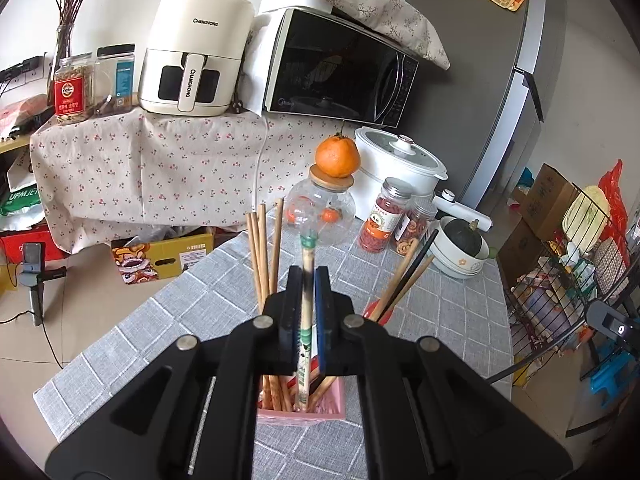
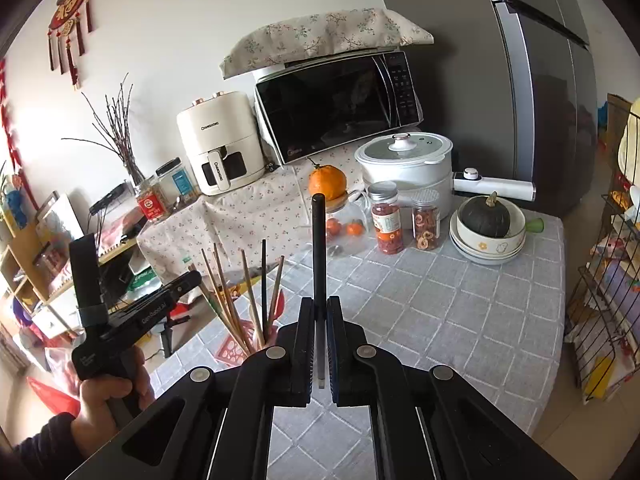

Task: Organize utensils
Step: 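Carry both items to the pink caddy and insert them with both tools, then open both tools to release the chopsticks into the caddy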

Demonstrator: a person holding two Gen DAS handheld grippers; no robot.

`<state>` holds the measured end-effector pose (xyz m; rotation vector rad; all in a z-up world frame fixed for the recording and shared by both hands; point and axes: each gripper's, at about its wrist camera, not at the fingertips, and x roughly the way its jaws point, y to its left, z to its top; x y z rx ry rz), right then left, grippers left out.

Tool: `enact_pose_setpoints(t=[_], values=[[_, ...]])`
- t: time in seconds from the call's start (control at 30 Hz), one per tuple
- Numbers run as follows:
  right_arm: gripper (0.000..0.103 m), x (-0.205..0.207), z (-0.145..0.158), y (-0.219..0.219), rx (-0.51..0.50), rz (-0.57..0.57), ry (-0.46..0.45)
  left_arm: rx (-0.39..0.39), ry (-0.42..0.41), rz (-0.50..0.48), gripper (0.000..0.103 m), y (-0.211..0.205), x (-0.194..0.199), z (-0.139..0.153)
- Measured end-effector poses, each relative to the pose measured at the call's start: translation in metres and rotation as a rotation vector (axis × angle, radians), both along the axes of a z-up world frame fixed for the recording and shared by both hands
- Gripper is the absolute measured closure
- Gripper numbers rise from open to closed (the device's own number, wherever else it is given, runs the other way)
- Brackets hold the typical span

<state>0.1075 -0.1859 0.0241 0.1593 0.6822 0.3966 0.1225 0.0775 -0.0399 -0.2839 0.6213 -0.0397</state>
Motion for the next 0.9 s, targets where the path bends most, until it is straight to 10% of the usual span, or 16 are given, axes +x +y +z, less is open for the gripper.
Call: enact_pose_setpoints(t=[0.1, 0.27, 0.9], values=[[0.097, 0.0, 0.0, 0.002, 0.002, 0.006, 0.001, -0.008, 0.008, -0.004, 0.097, -0.001, 0.002, -0.001], [0.097, 0.0, 0.002, 0.005, 0.02, 0.023, 0.0, -0.078, 0.023, -0.016, 0.048, 0.005, 0.003, 0.006], [0.097, 0.02, 0.001, 0.083, 0.098, 0.113, -0.015, -0.059, 0.301, 0.038, 0.028, 0.058, -0.039, -0.008]])
